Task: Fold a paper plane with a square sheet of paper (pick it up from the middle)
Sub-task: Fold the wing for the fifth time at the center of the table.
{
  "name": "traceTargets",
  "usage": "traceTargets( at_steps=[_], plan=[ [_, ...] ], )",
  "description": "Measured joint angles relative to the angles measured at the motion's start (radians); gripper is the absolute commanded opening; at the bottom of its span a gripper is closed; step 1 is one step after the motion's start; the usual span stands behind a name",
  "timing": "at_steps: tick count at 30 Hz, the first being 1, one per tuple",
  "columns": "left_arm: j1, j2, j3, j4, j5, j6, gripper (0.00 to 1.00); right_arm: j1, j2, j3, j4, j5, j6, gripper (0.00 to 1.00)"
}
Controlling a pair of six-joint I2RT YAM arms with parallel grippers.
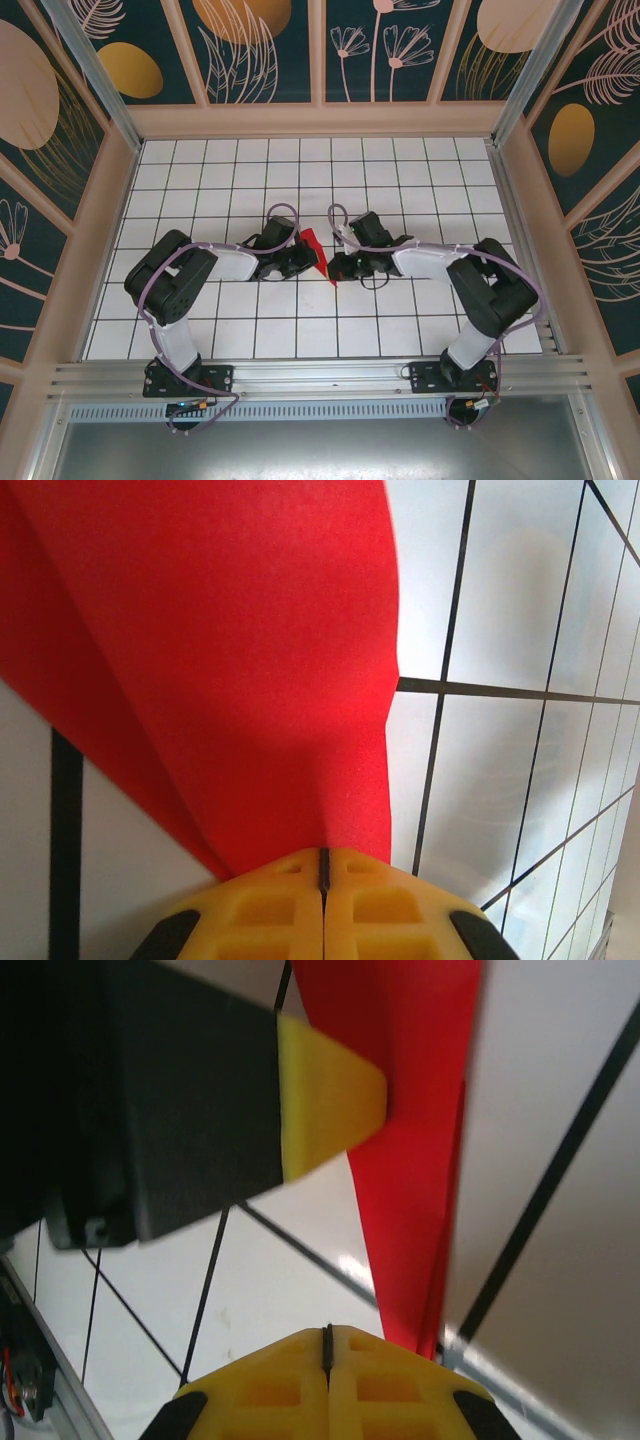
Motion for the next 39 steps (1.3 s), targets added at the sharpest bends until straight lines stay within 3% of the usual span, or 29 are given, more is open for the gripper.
traceTargets(
  at_steps=[9, 16, 23, 31, 39],
  plan=[
    [0.0, -0.001, 0.0, 0.005, 0.012, 0.04, 0.16, -0.006, 0.119, 0.057, 0.032, 0.01, 0.008, 0.0],
    [0.004, -0.025, 0.026, -0.04, -0.007, 0.158, 0.24, -0.01, 0.127, 0.056, 0.037, 0.014, 0.008, 0.0],
    [0.008, -0.032, 0.067, -0.062, -0.039, 0.223, 0.24, -0.01, 0.127, 0.053, 0.04, 0.014, 0.008, 0.0],
    [0.008, -0.019, 0.067, -0.061, -0.051, 0.224, 0.2, -0.011, 0.13, 0.053, 0.04, 0.013, 0.008, 0.0],
    [0.008, -0.011, 0.037, -0.055, -0.134, 0.193, 0.17, -0.011, 0.13, 0.049, 0.048, 0.011, 0.008, 0.0]
  ],
)
